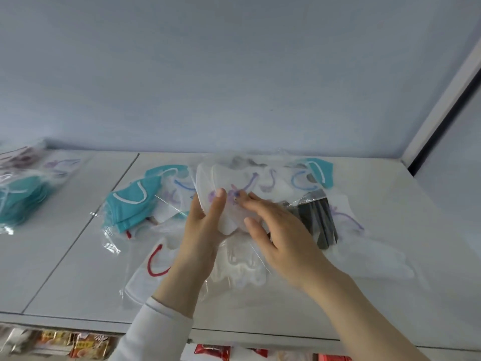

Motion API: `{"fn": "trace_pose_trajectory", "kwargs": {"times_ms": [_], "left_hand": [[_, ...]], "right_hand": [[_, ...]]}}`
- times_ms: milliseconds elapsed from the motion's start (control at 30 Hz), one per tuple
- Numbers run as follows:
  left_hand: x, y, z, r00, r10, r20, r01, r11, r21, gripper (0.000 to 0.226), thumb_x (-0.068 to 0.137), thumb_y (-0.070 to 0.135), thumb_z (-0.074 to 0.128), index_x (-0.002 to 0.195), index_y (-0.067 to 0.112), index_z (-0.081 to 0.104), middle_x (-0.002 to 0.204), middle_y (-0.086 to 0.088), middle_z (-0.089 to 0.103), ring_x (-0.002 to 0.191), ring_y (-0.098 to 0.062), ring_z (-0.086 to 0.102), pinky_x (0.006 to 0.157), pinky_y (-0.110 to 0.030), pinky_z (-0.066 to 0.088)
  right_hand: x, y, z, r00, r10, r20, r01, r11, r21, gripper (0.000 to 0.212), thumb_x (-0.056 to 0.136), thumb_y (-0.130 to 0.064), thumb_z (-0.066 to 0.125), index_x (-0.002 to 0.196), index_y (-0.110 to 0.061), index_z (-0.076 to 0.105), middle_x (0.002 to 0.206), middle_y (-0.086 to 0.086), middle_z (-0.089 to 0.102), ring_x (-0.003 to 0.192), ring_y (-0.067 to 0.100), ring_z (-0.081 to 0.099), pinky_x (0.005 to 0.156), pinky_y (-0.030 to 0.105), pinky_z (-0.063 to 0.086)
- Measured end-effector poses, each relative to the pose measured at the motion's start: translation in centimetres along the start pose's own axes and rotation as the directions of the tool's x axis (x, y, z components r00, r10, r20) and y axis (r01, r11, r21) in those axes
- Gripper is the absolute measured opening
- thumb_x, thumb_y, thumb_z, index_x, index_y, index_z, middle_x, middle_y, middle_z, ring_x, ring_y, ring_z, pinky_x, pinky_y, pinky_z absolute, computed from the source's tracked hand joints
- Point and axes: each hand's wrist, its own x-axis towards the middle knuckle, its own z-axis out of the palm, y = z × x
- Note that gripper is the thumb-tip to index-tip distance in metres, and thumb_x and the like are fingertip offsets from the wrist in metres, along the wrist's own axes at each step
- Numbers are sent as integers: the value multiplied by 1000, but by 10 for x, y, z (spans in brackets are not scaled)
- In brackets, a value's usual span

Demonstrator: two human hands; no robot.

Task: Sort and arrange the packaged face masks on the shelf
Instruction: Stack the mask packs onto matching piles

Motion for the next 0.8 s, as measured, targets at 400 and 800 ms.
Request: {"fn": "trace_pose_trajectory", "kwargs": {"times_ms": [400,800], "left_hand": [[22,22,-65,955,101,-277,-106,994,-6,22,94,14,52,115,18,56,92,2,66,71,-7,67,51,-20,53],[17,0,-20,959,245,-139,-236,969,75,26,90,17,59,114,27,57,104,-3,67,98,-23,64,87,-45,50]], "right_hand": [[37,66,-32,946,313,82,-252,872,-420,44,88,-35,59,130,-27,53,135,2,54,118,21,55,97,35,45],[26,5,-5,908,-33,-418,-116,938,-327,39,89,-40,45,102,-15,72,84,0,72,63,13,63,53,19,47]]}}
